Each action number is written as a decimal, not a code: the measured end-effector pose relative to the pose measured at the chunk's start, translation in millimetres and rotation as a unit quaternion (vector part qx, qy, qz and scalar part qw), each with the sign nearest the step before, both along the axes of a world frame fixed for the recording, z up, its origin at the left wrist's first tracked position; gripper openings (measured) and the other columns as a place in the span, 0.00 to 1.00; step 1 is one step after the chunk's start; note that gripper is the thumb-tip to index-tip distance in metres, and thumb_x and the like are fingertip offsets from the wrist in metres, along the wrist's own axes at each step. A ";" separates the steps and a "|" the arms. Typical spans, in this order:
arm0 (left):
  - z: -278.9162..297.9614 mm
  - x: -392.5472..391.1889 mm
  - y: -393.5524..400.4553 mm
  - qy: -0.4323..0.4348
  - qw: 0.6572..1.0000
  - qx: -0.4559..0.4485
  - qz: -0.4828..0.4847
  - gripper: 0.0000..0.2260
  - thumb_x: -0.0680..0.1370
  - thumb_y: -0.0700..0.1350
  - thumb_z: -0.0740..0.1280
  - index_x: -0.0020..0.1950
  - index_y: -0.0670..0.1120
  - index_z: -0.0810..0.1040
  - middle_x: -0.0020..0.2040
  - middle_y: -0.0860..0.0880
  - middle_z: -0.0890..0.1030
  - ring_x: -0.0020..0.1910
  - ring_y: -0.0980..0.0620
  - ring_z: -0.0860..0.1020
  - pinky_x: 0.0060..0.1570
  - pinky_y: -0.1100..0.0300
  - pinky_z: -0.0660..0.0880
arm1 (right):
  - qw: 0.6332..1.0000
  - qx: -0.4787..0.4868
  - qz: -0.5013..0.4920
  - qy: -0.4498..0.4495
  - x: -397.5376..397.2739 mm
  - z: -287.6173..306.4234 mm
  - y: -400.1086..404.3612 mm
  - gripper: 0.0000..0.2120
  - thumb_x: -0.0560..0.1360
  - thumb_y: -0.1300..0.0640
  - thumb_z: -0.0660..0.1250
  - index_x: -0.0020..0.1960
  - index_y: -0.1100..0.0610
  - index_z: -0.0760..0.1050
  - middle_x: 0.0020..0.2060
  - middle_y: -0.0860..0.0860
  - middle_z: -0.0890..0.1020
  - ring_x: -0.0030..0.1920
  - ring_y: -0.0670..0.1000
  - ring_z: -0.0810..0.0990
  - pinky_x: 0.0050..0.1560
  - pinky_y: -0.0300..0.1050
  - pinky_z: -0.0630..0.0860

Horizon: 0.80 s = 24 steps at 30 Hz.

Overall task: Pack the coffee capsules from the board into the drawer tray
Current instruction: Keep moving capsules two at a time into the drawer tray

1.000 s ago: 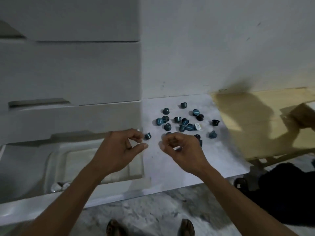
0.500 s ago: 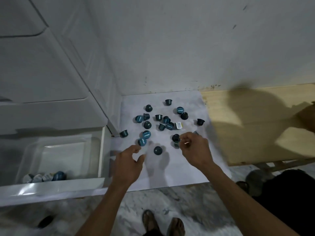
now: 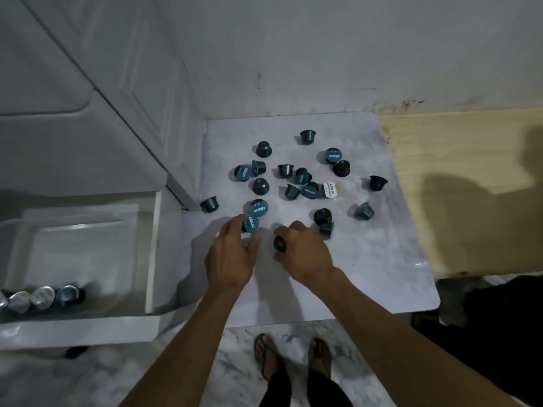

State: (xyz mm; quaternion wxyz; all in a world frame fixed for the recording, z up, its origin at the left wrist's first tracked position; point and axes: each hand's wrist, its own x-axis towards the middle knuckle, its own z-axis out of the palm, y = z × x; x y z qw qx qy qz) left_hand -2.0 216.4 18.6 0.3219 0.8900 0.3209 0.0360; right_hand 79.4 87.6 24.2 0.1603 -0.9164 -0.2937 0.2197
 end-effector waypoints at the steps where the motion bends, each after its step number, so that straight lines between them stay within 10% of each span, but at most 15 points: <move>1: -5.2 0.6 -0.7 -0.003 1.000 0.005 0.003 0.19 0.77 0.49 0.69 0.67 0.50 0.71 0.61 0.49 0.79 0.49 0.46 0.81 0.45 0.52 0.77 | 1.000 0.008 0.003 -0.010 -0.6 -5.5 1.2 0.16 0.73 0.56 0.70 0.60 0.57 0.75 0.52 0.58 0.77 0.51 0.62 0.78 0.44 0.49 0.76; 8: -26.6 3.0 -4.7 -0.041 0.999 0.017 0.027 0.17 0.76 0.46 0.70 0.65 0.51 0.74 0.57 0.47 0.81 0.48 0.44 0.81 0.45 0.50 0.79 | 0.988 0.147 -0.037 0.000 6.8 -15.8 -8.2 0.09 0.72 0.63 0.70 0.51 0.59 0.76 0.43 0.56 0.77 0.42 0.58 0.77 0.39 0.47 0.72; 13: -33.7 4.5 -7.0 -0.058 0.997 0.038 0.046 0.16 0.76 0.49 0.71 0.63 0.50 0.76 0.52 0.47 0.83 0.46 0.45 0.82 0.43 0.55 0.77 | 0.974 0.223 -0.016 -0.028 1.9 -36.8 -26.5 0.20 0.76 0.59 0.70 0.67 0.55 0.73 0.52 0.53 0.75 0.49 0.48 0.72 0.51 0.35 0.69; 24: -50.0 3.6 -8.6 -0.165 0.984 0.048 0.043 0.12 0.75 0.47 0.73 0.56 0.45 0.79 0.41 0.47 0.84 0.28 0.55 0.75 0.34 0.60 0.76 | 0.923 0.357 -0.087 -0.117 -12.7 -65.7 -47.5 0.14 0.68 0.60 0.78 0.52 0.61 0.80 0.53 0.52 0.84 0.54 0.53 0.81 0.57 0.39 0.77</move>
